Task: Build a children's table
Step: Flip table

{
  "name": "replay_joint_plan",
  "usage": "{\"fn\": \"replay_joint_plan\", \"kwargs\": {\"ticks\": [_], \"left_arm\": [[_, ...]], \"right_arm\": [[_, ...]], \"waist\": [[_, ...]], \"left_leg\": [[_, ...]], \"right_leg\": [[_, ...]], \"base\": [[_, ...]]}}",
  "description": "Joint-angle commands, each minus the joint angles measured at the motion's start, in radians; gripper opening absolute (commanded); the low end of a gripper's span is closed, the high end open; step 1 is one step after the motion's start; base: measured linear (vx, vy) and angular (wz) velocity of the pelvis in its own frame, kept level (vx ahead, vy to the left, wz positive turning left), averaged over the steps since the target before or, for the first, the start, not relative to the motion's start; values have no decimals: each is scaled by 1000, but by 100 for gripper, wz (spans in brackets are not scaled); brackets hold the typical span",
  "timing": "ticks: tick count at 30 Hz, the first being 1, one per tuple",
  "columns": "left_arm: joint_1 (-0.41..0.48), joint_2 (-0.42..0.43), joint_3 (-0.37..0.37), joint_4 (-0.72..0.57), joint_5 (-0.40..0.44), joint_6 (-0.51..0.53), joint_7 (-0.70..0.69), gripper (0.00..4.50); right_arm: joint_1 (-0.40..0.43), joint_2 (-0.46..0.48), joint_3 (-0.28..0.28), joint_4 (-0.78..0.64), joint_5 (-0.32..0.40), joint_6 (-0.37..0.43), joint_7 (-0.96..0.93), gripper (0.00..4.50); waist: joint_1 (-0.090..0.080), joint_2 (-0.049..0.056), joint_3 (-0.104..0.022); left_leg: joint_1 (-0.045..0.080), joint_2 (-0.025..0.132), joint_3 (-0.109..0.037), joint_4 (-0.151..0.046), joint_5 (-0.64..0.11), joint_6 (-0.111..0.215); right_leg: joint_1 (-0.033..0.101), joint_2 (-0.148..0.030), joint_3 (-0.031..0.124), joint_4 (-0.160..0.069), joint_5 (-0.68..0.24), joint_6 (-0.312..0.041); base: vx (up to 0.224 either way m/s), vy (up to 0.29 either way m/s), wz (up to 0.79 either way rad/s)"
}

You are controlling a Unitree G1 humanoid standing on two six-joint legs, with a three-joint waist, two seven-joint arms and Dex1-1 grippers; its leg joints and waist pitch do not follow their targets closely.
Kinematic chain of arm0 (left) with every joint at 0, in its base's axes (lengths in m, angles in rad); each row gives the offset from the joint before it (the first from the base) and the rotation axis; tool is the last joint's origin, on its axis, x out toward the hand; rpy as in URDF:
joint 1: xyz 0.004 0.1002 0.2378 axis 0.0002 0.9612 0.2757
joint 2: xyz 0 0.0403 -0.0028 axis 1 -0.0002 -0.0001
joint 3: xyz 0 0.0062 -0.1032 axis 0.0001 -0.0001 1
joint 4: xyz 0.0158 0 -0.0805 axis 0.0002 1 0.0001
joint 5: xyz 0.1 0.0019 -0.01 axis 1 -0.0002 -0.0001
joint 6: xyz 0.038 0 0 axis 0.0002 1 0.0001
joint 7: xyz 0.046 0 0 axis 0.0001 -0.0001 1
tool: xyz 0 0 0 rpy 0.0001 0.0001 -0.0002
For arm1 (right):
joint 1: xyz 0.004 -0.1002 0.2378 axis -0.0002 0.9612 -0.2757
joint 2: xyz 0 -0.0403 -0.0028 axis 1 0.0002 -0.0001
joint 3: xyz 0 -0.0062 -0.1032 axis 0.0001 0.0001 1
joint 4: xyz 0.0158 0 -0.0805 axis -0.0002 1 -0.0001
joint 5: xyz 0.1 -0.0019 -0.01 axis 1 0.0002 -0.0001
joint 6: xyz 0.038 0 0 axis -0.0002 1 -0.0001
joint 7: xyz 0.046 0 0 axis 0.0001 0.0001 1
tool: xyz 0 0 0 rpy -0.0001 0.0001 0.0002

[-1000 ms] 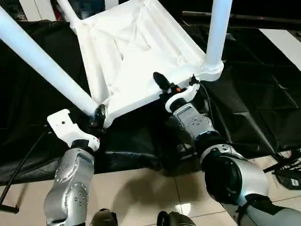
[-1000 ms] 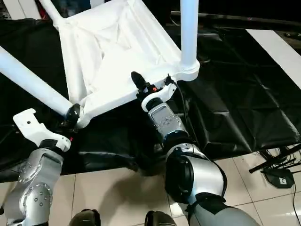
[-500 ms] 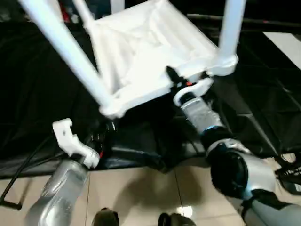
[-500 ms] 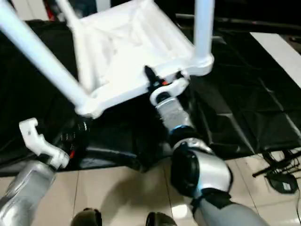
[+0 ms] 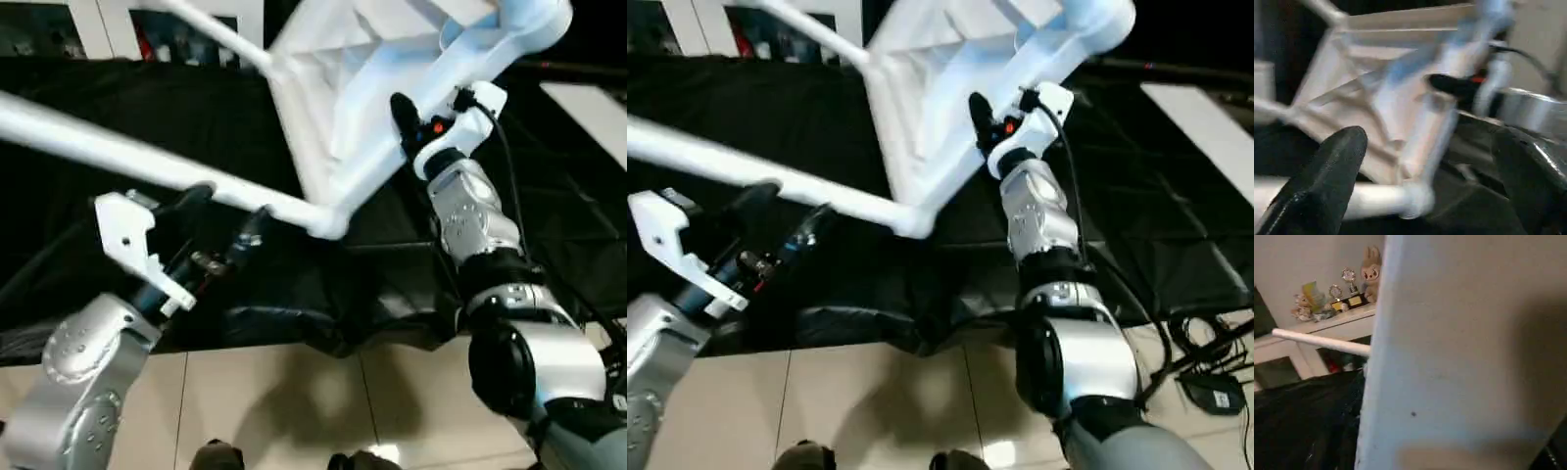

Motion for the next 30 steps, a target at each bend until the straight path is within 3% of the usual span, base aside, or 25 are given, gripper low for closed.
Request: {"fn": "replay_joint_plan", "kwargs": {"ticks": [1, 3, 5, 7, 10, 16, 17, 22, 23, 24, 26, 30], "left_arm": [[-13, 12, -37, -22, 11, 28, -15, 450], [-52, 19, -50, -5, 62, 12, 3, 450], [-98, 24, -52, 24, 115, -6, 30, 450], [-169, 42, -49, 91, 244, -76, 90, 450], [-214, 82, -68, 107, 302, -88, 97, 450], [-276, 118, -134, 148, 406, -87, 107, 450], [-288, 125, -148, 156, 418, -81, 94, 450], [-329, 159, -209, 191, 474, -122, 42, 450], [-344, 174, -232, 197, 493, -140, 19, 450], [-358, 194, -256, 196, 514, -162, -11, 450], [-373, 222, -282, 190, 543, -189, -43, 450], [-430, 238, -274, 185, 593, -254, -30, 450]], "right_arm": [[47, -36, 17, 2, -64, 12, -46, 200], [57, -44, 33, -19, -80, 18, -50, 200], [66, -56, 57, -47, -112, 17, -59, 200], [82, -77, 103, -98, -174, 27, -89, 200], [91, -86, 136, -137, -211, 41, -100, 200], [84, -103, 168, -141, -254, 54, -142, 197], [83, -103, 170, -139, -254, 55, -144, 197], [78, -98, 187, -106, -270, 70, -122, 197], [80, -98, 200, -90, -278, 71, -106, 253], [84, -98, 216, -68, -290, 68, -91, 267], [88, -101, 231, -43, -305, 64, -96, 267], [100, -100, 227, 3, -309, 68, -122, 308]], "waist": [[-11, 21, -80], [-11, 22, -81], [-11, 20, -81], [-11, 22, -84], [-11, 20, -89], [-14, 18, -94], [-15, 13, -94], [-12, 11, -94], [-13, 11, -94], [-13, 11, -95], [-14, 13, -90], [-16, 10, -97]], "left_leg": [[29, 12, 1, -64, -212, -35], [31, 12, 0, -65, -239, -42], [26, 11, -4, -67, -243, -51], [26, 8, -5, -64, -245, -58], [19, 7, -10, -63, -226, -69], [22, 8, -10, -62, -248, -71], [21, 8, -10, -62, -254, -71], [17, 6, -9, -60, -234, -67], [15, 7, -11, -61, -234, -68], [15, 7, -11, -61, -236, -68], [17, 7, -13, -63, -262, -76], [15, 8, -13, -61, -245, -78]], "right_leg": [[38, -36, 27, -71, -187, -135], [34, -35, 27, -78, -226, -116], [38, -36, 26, -81, -248, -101], [37, -35, 26, -83, -268, -85], [42, -41, 25, -83, -291, -65], [34, -35, 23, -75, -240, -93], [35, -36, 22, -75, -241, -95], [36, -38, 24, -73, -224, -102], [38, -39, 23, -73, -228, -101], [37, -39, 23, -73, -231, -100], [34, -40, 22, -79, -261, -99], [38, -41, 23, -72, -215, -115]], "base": [[0, 0, 0], [0, 0, 0], [0, 0, 0], [0, 0, 0], [0, 0, 0], [0, 0, 0], [0, 0, 0], [0, 0, 0], [0, 0, 0], [0, 0, 0], [0, 0, 0], [0, 0, 0]]}}
